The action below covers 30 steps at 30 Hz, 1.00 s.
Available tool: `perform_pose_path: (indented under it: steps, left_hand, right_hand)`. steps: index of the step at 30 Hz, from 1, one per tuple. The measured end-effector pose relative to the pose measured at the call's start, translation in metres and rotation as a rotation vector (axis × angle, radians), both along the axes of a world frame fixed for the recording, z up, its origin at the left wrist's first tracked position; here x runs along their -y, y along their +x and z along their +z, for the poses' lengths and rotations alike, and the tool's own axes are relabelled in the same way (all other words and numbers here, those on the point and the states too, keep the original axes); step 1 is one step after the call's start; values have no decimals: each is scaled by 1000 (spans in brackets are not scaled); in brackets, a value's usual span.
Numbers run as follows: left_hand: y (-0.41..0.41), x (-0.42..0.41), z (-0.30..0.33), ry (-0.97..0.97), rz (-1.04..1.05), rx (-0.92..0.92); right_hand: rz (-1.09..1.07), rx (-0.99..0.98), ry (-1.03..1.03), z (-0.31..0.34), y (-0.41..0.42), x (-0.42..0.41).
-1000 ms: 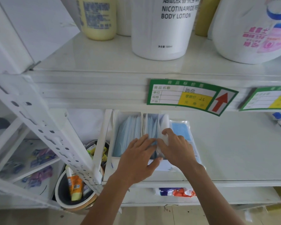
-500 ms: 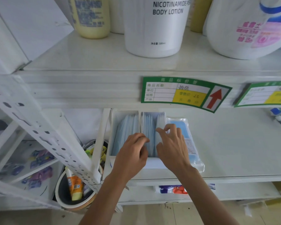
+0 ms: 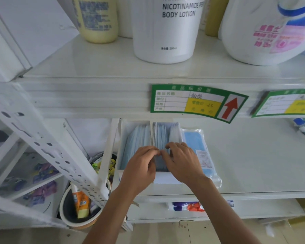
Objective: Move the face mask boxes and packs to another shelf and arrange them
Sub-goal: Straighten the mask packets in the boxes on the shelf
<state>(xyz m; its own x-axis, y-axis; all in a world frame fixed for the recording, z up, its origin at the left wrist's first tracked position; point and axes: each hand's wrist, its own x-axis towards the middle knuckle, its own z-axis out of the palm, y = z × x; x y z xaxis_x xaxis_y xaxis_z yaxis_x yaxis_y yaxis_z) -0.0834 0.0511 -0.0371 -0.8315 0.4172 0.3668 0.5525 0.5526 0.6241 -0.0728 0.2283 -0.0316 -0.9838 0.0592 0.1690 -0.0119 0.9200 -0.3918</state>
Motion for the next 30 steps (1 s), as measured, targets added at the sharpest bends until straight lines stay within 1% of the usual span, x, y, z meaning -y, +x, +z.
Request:
perform_pose_path:
  steps: [3,7,9,13,17,19,21,23,25,27,29,30]
  left_hand:
    - [1,1,2,37,7,-1]
    - [9,0,4,53,34,-138]
    - [12,5,5,12,90,-176]
    - [11,17,7,-182,177,-124]
    - [9,28,12,-248,229,-61]
    - [8,32,12,-249,213,-32]
    - [7,35,11,-259,206,-24]
    - [4,38,11,-275,231,-21]
    - [3,39,11,-275,250,-8]
    - [4,38,13,-271,237,-8]
    - [6,37,15,-259,227,-6]
    - [7,37,15,-243,236,6]
  right_hand:
    - [-23,43,-17,1,-1,0]
    - [-10,58,-29,3,0,3]
    - [-7,60,-56,4,-1,4]
    - [35,32,-91,3,1,2]
    - [37,17,-98,-1,1,2]
    - [31,8,-49,-2,1,2]
    - [9,-29,54,-2,2,4]
    - [-15,-138,107,0,4,7]
    - [46,-283,73,4,5,14]
    - [197,-343,38,9,5,28]
    - [338,-297,49,13,2,45]
    - [372,-244,70,14,1,52]
